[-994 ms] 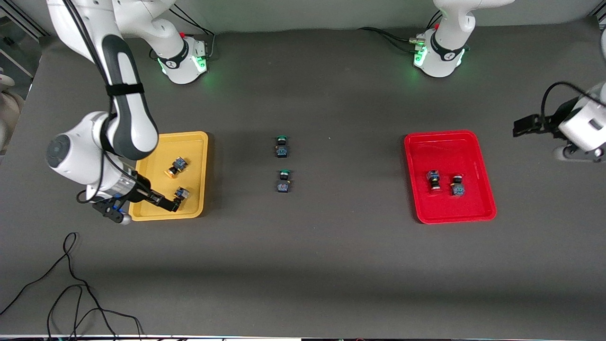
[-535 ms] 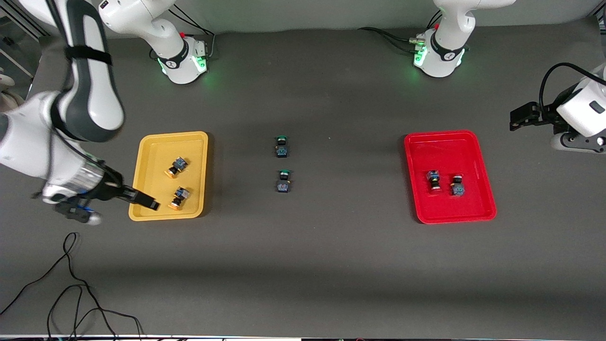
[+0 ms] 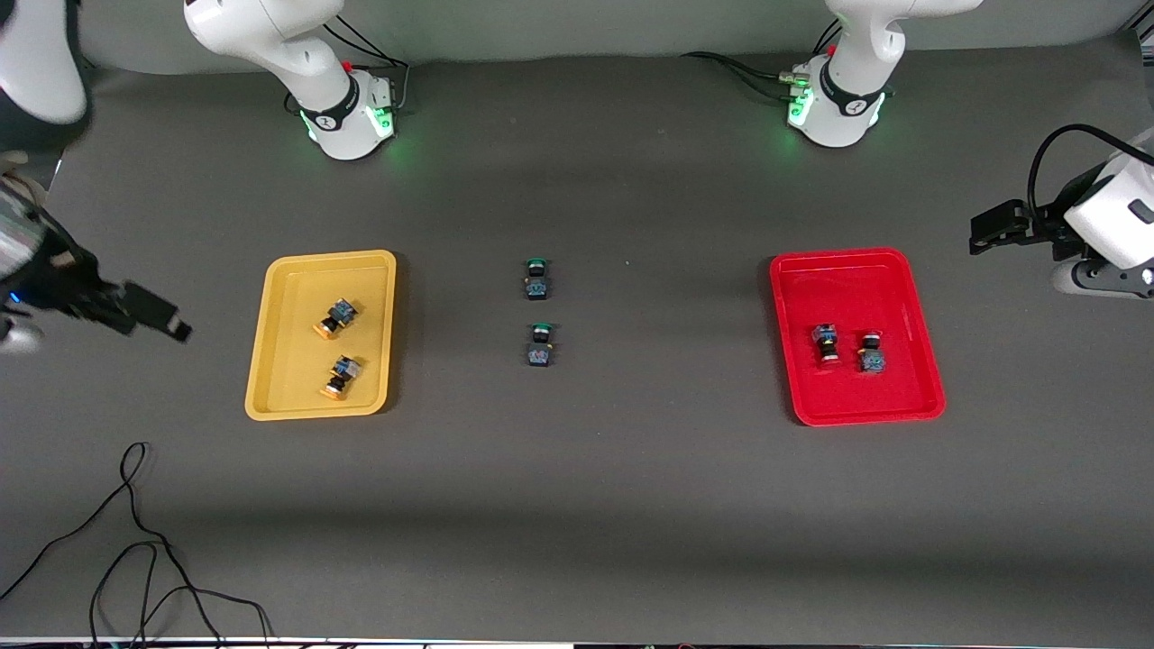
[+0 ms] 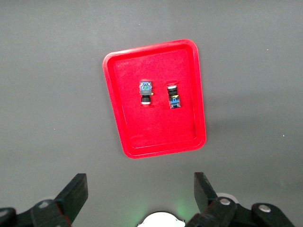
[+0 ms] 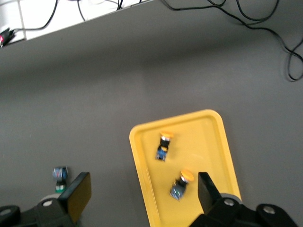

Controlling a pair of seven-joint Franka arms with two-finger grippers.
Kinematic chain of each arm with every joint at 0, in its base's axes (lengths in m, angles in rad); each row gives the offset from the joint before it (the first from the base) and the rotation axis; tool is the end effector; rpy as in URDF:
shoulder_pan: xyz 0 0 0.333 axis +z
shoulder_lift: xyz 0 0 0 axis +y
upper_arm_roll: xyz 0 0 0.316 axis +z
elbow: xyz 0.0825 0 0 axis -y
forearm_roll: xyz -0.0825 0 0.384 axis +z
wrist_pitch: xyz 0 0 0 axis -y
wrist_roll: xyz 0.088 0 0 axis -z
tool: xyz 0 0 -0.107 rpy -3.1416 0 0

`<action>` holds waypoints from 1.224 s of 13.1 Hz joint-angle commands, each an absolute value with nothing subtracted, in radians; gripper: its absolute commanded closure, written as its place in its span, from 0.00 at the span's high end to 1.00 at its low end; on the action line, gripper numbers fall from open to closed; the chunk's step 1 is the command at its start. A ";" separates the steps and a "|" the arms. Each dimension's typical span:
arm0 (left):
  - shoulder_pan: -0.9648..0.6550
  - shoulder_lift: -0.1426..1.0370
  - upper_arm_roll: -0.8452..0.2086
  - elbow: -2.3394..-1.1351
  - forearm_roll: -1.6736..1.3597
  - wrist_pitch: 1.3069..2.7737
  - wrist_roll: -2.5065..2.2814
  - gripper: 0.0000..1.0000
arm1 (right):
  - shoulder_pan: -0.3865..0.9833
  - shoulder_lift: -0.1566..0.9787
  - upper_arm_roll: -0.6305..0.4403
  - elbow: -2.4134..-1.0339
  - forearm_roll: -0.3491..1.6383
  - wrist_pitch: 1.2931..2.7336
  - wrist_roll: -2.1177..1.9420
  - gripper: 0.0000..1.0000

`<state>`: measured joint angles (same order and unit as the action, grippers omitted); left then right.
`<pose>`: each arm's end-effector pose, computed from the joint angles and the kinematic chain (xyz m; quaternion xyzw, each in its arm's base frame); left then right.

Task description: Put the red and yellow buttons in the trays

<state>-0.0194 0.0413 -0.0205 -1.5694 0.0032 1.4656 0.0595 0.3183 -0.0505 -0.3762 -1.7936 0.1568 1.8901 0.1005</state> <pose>0.5536 -0.0215 0.5938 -0.9961 0.0495 0.0725 0.0005 0.5621 -0.0252 0.5743 -0.9890 0.0982 -0.0694 0.0867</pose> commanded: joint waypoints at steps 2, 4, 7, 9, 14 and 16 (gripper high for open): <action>-0.025 0.051 -0.015 -1.540 -0.006 1.440 0.043 1.00 | 0.139 -0.149 -0.191 -1.835 0.127 1.812 0.040 1.00; -0.023 0.049 -0.015 -1.543 -0.005 1.442 0.048 1.00 | 0.025 -0.175 -0.057 -1.848 0.112 1.806 0.018 1.00; -0.021 0.048 -0.015 -1.545 -0.008 1.448 0.048 1.00 | -0.009 -0.199 0.020 -1.844 0.043 1.729 0.020 1.00; -0.025 0.046 -0.017 -1.551 -0.008 1.456 0.048 1.00 | -0.011 -0.198 0.034 -1.842 0.041 1.692 0.020 1.00; -0.025 0.037 -0.017 -1.574 -0.006 1.466 0.048 1.00 | -0.012 -0.184 0.049 -1.836 0.040 1.674 0.023 1.00; -0.025 0.037 -0.017 -1.572 -0.006 1.470 0.048 1.00 | -0.011 -0.189 0.051 -1.826 0.041 1.646 0.026 1.00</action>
